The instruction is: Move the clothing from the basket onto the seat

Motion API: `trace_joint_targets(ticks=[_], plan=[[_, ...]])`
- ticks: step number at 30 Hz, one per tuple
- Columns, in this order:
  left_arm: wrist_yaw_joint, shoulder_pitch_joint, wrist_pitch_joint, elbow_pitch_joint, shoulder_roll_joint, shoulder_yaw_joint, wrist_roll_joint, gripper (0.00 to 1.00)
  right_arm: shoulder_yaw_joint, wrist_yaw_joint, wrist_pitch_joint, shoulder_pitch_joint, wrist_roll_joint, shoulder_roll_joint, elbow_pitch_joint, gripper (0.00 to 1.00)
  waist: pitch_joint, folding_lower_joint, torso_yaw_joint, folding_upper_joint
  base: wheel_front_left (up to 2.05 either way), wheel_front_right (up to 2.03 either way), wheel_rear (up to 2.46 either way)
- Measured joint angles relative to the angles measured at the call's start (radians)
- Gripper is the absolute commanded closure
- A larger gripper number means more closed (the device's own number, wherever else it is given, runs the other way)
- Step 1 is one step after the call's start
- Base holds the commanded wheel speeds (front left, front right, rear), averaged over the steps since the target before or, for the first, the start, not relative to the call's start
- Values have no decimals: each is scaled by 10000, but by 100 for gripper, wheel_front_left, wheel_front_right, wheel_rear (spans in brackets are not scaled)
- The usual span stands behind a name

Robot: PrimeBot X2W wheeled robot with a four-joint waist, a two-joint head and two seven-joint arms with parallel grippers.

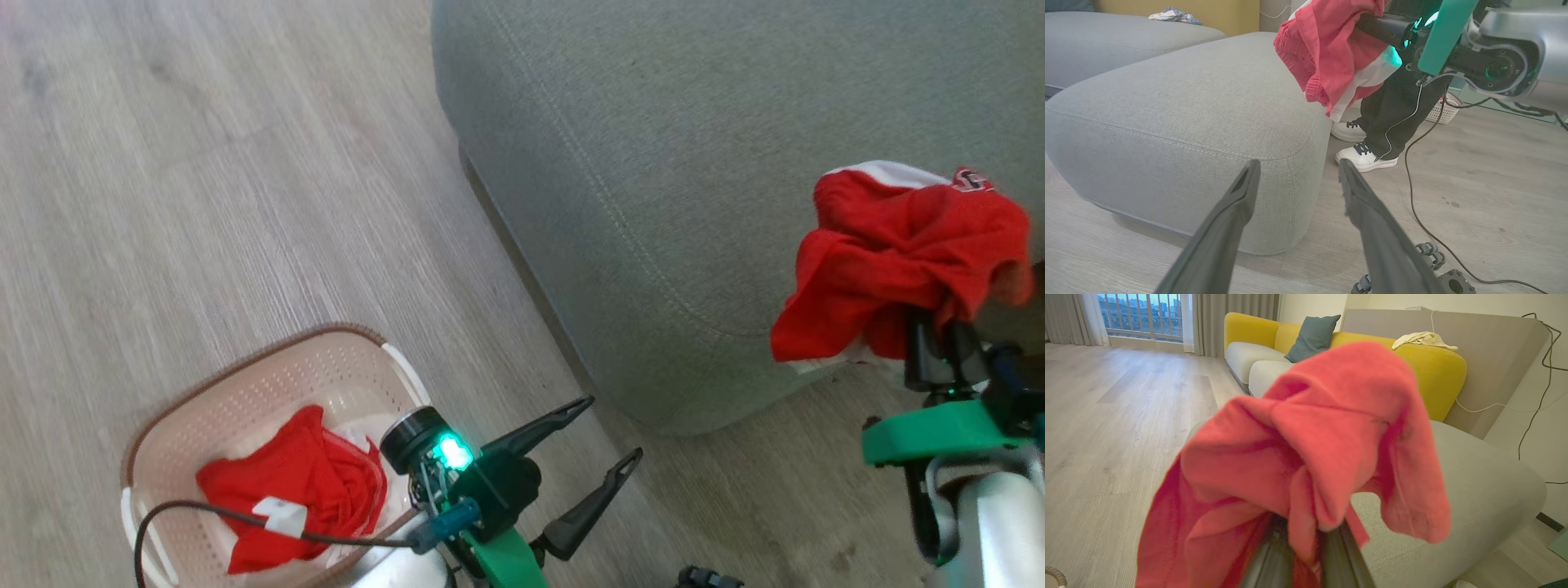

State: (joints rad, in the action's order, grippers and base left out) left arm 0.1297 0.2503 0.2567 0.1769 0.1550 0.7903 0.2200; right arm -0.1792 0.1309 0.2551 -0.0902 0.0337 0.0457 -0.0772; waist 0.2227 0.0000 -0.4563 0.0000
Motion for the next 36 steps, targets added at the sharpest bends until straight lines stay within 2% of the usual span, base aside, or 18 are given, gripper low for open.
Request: trace_joint_targets(ticks=[7,19,22,27,36], plan=[[0,578,0,-10,291,368,-104,0,-522,0,2,-517,-215,29,485,100,681,1,289,0,0,0,0],[0,1274,0,-127,871,543,-102,0,-1565,0,2,-2950,-378,1338,798,100,1917,2,660,0,0,0,0],[0,1476,0,-134,1106,545,-142,0,-1670,0,4,-3577,-399,1582,502,100,2246,1,704,0,0,0,0],[0,1809,0,-334,1417,533,-224,0,-1860,2,2,-4851,-798,1990,-721,100,2792,1,728,0,0,0,0],[0,2502,2,-696,1871,608,-593,0,-2019,2,4,-6860,-591,2447,-2520,100,3903,1,845,0,0,0,0]])
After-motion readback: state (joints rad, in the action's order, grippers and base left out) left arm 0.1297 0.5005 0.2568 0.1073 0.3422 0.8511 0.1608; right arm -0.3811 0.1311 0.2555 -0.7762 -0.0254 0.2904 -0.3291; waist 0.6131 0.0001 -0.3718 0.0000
